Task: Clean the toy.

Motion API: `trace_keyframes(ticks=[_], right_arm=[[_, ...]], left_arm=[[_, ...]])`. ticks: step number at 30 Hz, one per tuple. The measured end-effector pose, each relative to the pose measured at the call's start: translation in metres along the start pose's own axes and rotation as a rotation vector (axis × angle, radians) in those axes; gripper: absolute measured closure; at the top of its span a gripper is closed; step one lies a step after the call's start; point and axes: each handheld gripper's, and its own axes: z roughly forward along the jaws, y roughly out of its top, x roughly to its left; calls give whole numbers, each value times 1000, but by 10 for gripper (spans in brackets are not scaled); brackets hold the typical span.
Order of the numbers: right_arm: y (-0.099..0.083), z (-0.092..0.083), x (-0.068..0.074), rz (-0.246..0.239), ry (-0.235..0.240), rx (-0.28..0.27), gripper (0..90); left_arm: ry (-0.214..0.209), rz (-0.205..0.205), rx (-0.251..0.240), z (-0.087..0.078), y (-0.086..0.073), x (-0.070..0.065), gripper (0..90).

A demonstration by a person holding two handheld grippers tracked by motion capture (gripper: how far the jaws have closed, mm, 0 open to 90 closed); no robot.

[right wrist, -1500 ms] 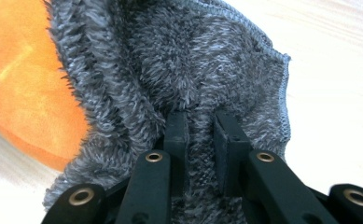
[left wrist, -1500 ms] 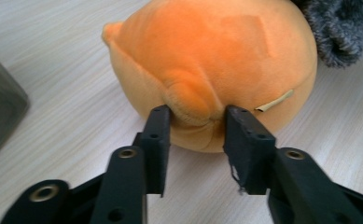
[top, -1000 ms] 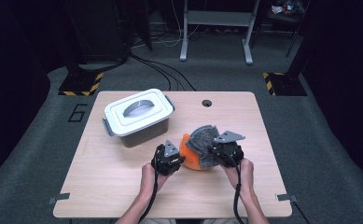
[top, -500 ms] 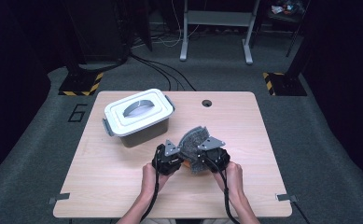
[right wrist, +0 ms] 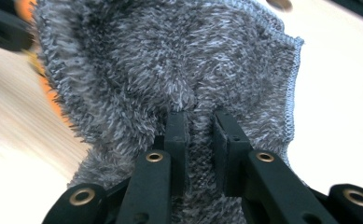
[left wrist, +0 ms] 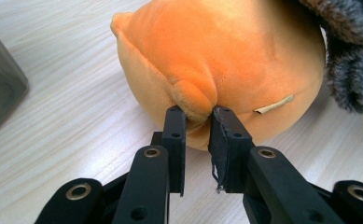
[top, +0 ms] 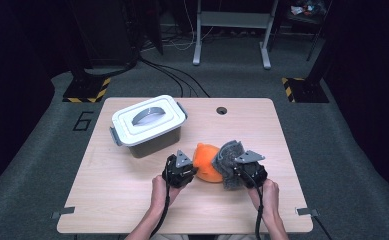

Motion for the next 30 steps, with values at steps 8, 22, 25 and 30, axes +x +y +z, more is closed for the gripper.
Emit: trace_keyframes(ticks=[8,22,25,30], right_arm=[[6,-12,-4,35,51,-76,772],[43,3,40,-108,103,-62,771],[38,1,37,-107,100,-55,772],[30,-2,30,-91,89,-41,771]], left_arm=[[1,4,0,0,-2,1,759],[-5,5,8,0,-3,2,757],[-4,8,3,1,-2,1,757],[-6,-2,5,1,-2,1,757]])
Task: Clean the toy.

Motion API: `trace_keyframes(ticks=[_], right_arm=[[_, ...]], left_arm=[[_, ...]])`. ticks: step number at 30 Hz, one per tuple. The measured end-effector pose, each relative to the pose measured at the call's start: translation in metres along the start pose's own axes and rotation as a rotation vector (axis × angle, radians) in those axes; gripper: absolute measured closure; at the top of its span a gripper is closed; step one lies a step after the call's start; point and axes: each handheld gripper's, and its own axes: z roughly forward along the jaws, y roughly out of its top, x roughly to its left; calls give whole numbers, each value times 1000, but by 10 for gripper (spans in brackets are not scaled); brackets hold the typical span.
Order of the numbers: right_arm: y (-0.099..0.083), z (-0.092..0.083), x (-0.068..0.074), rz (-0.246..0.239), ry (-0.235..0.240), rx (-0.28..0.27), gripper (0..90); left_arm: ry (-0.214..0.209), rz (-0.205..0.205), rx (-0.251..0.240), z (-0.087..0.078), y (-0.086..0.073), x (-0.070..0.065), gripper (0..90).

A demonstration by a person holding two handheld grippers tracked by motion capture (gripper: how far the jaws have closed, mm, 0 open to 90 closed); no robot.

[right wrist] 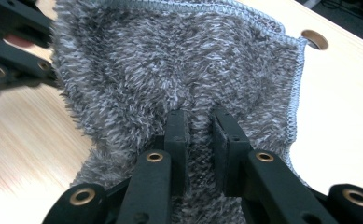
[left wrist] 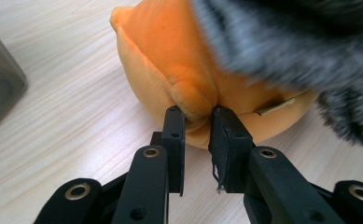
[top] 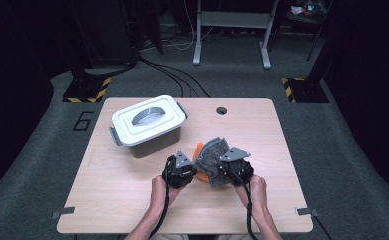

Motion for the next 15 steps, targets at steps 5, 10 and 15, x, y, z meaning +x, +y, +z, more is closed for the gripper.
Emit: trace_keyframes(ticks=[5,10,15], right_arm=[[-15,-2,-13,42,-17,4,772],[-28,-4,-26,99,-31,0,772],[-27,-4,-24,81,-25,-3,773]], left_arm=[[4,7,16,1,-2,1,760],[6,1,27,5,-7,2,756],[18,4,-2,-3,-4,2,735]])
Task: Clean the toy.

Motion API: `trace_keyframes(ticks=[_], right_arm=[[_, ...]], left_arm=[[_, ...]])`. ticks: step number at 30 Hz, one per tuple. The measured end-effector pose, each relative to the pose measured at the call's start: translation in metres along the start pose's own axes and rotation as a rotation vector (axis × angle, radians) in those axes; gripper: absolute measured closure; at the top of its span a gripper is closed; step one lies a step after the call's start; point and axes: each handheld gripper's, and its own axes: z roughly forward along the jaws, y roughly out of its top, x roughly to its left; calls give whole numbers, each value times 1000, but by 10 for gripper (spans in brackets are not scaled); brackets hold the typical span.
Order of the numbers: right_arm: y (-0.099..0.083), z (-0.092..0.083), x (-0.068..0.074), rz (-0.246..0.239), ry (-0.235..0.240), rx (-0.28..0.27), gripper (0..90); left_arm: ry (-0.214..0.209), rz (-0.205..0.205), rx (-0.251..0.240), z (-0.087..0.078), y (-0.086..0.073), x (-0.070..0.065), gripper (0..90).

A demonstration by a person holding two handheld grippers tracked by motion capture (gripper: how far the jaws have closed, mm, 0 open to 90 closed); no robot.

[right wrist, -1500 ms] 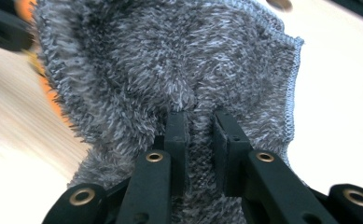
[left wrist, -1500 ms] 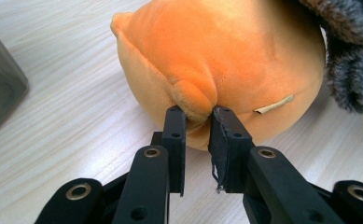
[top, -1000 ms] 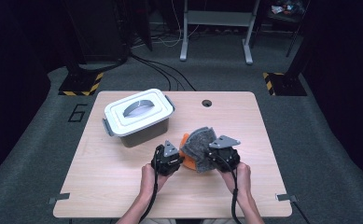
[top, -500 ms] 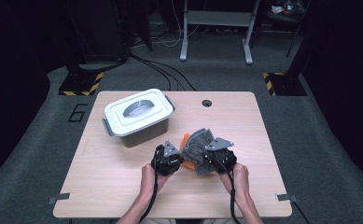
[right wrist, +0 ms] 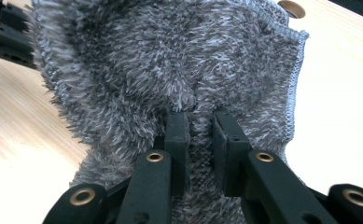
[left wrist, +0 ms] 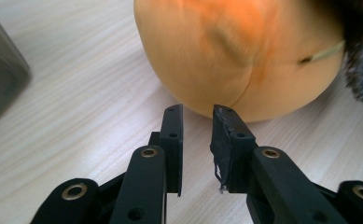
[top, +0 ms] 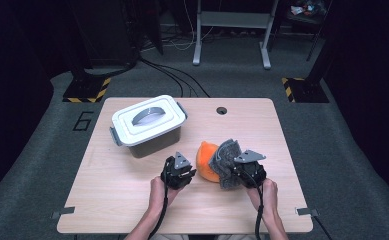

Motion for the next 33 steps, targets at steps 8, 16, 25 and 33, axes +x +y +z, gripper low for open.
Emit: trace_keyframes(ticks=[8,16,25,33], right_arm=[[3,3,4,-9,15,-16,773],[4,4,7,-14,37,-19,774],[-11,-7,-24,109,39,-60,778],[-14,-12,-33,187,77,-101,779]], left_arm=[[-13,53,-66,-15,22,-4,533],[0,183,-2,8,35,-20,513],[-16,131,1,8,25,-5,539],[-36,92,15,10,21,2,547]])
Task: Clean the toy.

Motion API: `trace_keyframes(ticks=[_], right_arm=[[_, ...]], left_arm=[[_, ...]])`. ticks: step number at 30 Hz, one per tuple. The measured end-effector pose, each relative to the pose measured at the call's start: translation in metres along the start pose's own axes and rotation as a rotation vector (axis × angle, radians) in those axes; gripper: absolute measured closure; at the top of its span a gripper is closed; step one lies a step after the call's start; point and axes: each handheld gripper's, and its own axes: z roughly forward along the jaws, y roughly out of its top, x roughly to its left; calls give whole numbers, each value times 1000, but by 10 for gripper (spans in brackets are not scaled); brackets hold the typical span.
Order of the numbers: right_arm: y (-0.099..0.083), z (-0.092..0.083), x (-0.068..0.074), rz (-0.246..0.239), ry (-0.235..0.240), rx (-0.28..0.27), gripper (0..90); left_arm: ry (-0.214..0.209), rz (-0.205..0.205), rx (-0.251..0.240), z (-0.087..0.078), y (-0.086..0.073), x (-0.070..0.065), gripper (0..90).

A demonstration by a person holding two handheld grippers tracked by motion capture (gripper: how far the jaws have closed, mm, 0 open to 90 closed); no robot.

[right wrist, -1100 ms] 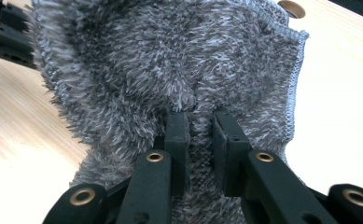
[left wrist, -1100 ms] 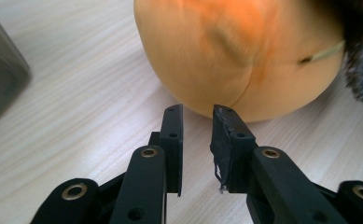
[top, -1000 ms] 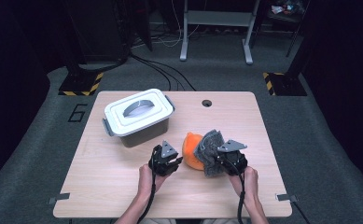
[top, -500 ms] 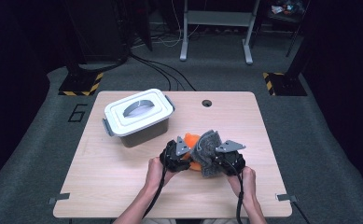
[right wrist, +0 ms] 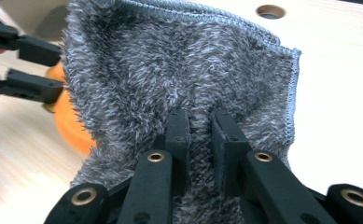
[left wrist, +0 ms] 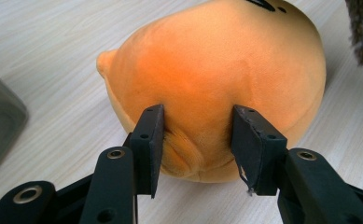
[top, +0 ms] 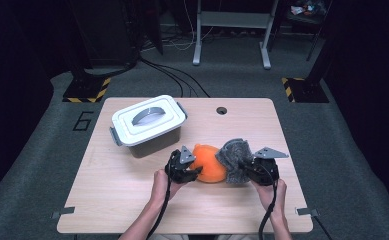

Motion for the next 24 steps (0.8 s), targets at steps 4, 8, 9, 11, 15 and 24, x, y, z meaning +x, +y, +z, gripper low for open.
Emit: trace_keyframes(ticks=[4,8,9,11,15,24], right_arm=[[-1,13,11,-33,21,30,780],[-3,24,15,-55,5,59,782],[-4,26,15,-55,-4,63,783],[-6,31,15,-51,-20,76,785],[-11,37,10,-43,-35,99,791],[-23,53,-4,-30,-99,187,816]], left_arm=[[3,-7,10,1,-2,2,552],[-4,-18,3,3,-3,3,556],[-6,-20,4,3,-3,3,558],[-6,-18,0,4,-2,3,558],[-9,-18,0,4,-1,1,559],[-3,-11,11,2,-2,3,560]])
